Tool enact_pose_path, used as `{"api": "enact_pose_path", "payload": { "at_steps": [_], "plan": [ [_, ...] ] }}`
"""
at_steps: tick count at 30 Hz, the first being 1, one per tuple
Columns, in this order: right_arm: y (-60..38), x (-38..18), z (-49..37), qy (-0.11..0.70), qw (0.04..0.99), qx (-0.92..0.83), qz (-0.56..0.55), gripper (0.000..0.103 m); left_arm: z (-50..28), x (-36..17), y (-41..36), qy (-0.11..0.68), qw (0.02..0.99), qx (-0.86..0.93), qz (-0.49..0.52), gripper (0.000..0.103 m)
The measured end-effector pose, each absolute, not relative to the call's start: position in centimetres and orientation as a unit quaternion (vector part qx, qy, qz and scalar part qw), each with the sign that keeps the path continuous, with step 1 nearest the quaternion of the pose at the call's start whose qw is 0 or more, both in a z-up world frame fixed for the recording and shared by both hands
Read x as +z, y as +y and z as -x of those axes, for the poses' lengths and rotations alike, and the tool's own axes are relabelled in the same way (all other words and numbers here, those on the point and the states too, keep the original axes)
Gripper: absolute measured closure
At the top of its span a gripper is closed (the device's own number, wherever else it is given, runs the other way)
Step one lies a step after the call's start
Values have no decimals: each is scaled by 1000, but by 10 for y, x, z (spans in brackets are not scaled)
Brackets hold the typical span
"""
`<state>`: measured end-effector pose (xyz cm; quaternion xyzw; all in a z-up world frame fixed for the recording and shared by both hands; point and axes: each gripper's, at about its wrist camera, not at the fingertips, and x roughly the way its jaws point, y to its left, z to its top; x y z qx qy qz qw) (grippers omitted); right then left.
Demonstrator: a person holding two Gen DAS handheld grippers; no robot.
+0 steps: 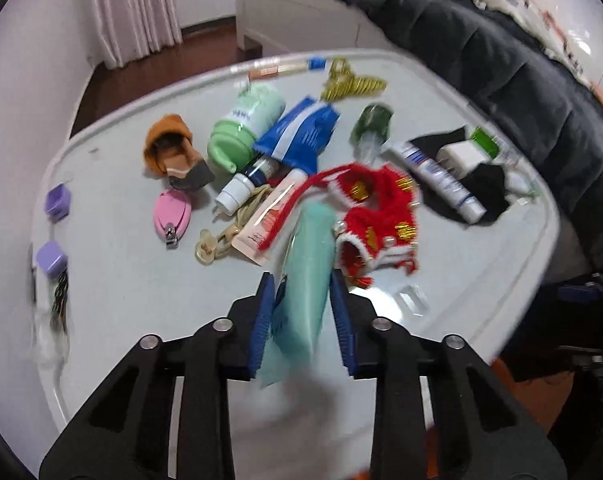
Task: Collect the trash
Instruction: 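Grasp the teal tube with the left gripper while the right grasps the red knit ornament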
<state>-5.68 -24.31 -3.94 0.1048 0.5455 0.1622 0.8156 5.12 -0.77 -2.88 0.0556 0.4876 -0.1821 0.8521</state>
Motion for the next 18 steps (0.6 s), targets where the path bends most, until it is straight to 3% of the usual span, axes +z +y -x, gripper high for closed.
{"api": "enact_pose_path", "payload": {
  "at_steps": [6, 15, 16, 17, 18],
  "plan": [
    [-238, -41, 59, 545, 818, 160, -88, 17, -23, -34, -10, 493, 852, -177, -4, 79],
    [-232, -40, 63, 536, 829, 150, -58, 17, -41, -59, -10, 529, 834, -156, 19, 78],
    [-232, -41, 63, 536, 829, 150, -57, 17, -43, -60, -11, 531, 833, -156, 21, 72],
    [-232, -41, 62, 536, 829, 149, -58, 17, -47, -63, -13, 537, 830, -149, 20, 59],
    [-232, -41, 62, 536, 829, 148, -57, 17, -48, -65, -14, 540, 829, -143, 16, 56]
  ]
}}
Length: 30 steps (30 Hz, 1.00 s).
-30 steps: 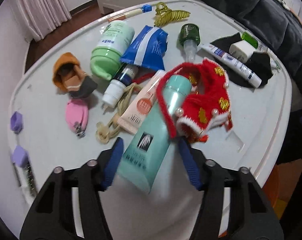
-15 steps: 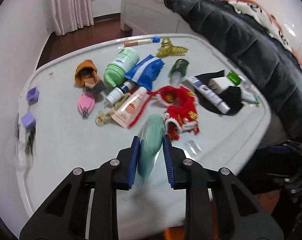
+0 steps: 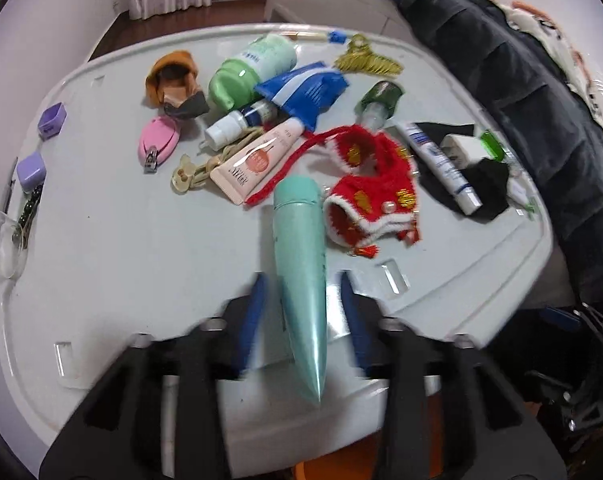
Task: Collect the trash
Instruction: 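Grasp the teal tube with the left gripper while the right grasps the red knit ornament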
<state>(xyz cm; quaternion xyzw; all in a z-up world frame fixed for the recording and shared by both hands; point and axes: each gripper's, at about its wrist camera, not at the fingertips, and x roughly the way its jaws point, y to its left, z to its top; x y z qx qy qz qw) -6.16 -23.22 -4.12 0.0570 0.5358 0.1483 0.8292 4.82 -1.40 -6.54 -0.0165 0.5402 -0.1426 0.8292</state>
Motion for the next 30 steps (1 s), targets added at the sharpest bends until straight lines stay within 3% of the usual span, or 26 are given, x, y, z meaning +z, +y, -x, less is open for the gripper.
{"api": "enact_pose_path", "payload": {
  "at_steps": [2, 4, 14, 18, 30],
  "plan": [
    [-232, -41, 61, 535, 830, 147, -58, 17, -50, -68, -17, 534, 834, -138, 5, 59],
    [-233, -39, 60, 532, 832, 145, -61, 17, -50, -66, -22, 529, 837, -135, -18, 78],
    [-207, -1, 24, 503, 848, 162, -28, 16, -29, -23, 13, 463, 875, -136, 50, 79],
    [-166, 18, -18, 453, 870, 194, 35, 6, -27, -14, 30, 448, 881, -131, 79, 79],
    [-86, -55, -102, 502, 833, 189, 134, 6, -18, -6, 37, 435, 882, -159, 85, 79]
  ]
}}
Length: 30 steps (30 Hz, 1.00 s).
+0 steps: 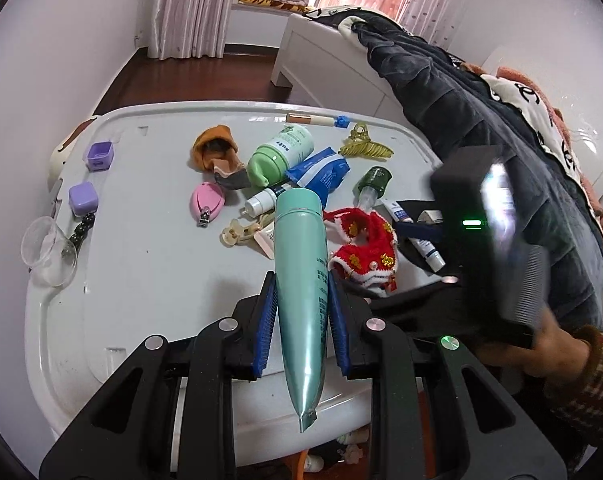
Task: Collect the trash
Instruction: 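Grasp the teal tube with the left gripper while the right grasps the red knit ornament, then carry both held items over the orange bucket and open both grippers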
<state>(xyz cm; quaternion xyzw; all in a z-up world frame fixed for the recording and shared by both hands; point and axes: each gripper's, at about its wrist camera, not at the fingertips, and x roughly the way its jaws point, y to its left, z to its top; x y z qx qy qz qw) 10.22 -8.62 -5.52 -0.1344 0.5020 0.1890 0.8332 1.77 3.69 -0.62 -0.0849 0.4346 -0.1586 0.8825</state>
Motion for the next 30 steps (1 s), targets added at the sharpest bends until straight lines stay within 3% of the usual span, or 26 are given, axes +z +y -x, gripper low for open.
{"api": "enact_pose_path", "payload": {
  "at_steps": [2, 3, 4, 5, 6, 7, 14, 30],
  "plan": [
    [-86, -61, -109, 504, 831, 197, 127, 12, -18, -5, 38, 434, 881, -163, 90, 79],
    [-86, -61, -111, 506, 831, 201, 118, 20, -18, -5, 38, 433, 882, -163, 92, 79],
    [-87, -61, -113, 507, 831, 199, 114, 38, -18, -4, 37, 432, 882, -165, 91, 79],
    [-89, -58, -114, 504, 835, 188, 119, 50, -19, -3, 37, 431, 882, -167, 92, 79],
    [-89, -54, -114, 503, 836, 177, 127, 74, -19, -3, 37, 431, 882, -169, 92, 79],
    [-93, -50, -116, 510, 832, 184, 117, 87, -20, -3, 36, 431, 881, -170, 93, 79],
    [-115, -23, -96, 500, 842, 193, 68, 87, -21, -4, 37, 433, 880, -172, 93, 79],
    [-159, 65, 42, 448, 859, 246, 4, 87, 10, 0, 20, 432, 874, -213, 67, 79]
  ]
}}
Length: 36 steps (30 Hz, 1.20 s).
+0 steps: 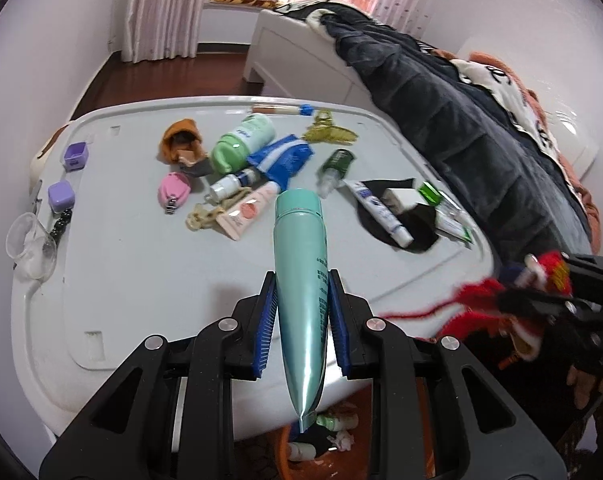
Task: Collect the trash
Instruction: 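Carry both held items over the orange bucket and open both grippers, then grasp the orange knit sock with the left gripper while the right grasps the yellow hair clip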
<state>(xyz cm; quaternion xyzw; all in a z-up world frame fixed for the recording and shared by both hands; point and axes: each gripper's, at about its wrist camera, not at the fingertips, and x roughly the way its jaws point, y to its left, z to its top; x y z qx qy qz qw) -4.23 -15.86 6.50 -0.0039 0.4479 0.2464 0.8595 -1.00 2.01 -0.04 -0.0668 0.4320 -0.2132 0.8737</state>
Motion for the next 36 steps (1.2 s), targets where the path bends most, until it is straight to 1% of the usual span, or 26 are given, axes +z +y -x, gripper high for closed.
{"api": "enact_pose_path", "payload": {
  "at_steps": [2, 5, 9, 12, 14, 15, 16, 17, 18, 19, 20, 22, 24, 26, 29, 31, 33, 35, 36],
  "plan": [
    [-165, 69, 64, 448, 858, 252, -1, 87, 21, 3, 18, 425, 875, -220, 67, 79],
    [-170, 61, 84, 465, 848, 256, -4, 87, 47, 2, 12, 430, 869, -235, 74, 79],
    [-174, 26, 105, 506, 823, 259, -7, 87, 91, -5, -1, 448, 854, -257, 69, 79],
    [-177, -7, 117, 543, 799, 257, -16, 86, 115, -23, -10, 488, 826, -271, 77, 78],
    [-177, -28, 120, 567, 783, 255, -27, 81, 126, -40, -16, 521, 803, -279, 81, 78],
    [-177, -36, 121, 580, 773, 255, -31, 74, 131, -50, -22, 542, 788, -283, 76, 78],
    [-176, -45, 121, 591, 767, 247, -30, 61, 131, -54, -26, 552, 781, -283, 72, 74],
    [-176, -50, 120, 599, 764, 239, -26, 51, 132, -59, -31, 563, 773, -285, 68, 66],
    [-176, -53, 119, 607, 759, 234, -25, 36, 132, -60, -32, 565, 771, -286, 69, 61],
    [-178, -53, 119, 607, 760, 231, -29, 33, 131, -60, -33, 566, 772, -282, 70, 50],
    [-182, -51, 118, 603, 764, 226, -35, 32, 131, -60, -32, 565, 774, -276, 70, 44],
    [-193, -44, 115, 594, 773, 218, -48, 30, 128, -60, -25, 564, 778, -263, 84, 41],
    [-203, -35, 110, 582, 784, 207, -59, 27, 124, -63, -16, 570, 775, -250, 113, 40],
    [-212, -22, 103, 566, 797, 201, -64, 27, 119, -61, -8, 567, 778, -235, 133, 40],
    [-218, 10, 81, 530, 822, 202, -57, 25, 112, -46, -2, 539, 804, -219, 122, 40],
    [-218, 30, 66, 504, 837, 206, -51, 19, 105, -33, -1, 524, 818, -209, 110, 40],
    [-217, 56, 43, 467, 859, 205, -51, 15, 90, -19, -1, 506, 834, -197, 98, 40],
    [-216, 74, 18, 441, 870, 210, -67, 14, 74, -6, 3, 489, 847, -187, 93, 36],
    [-219, 81, 8, 428, 875, 211, -78, 12, 63, 0, 5, 479, 854, -181, 91, 35]
  ]
}}
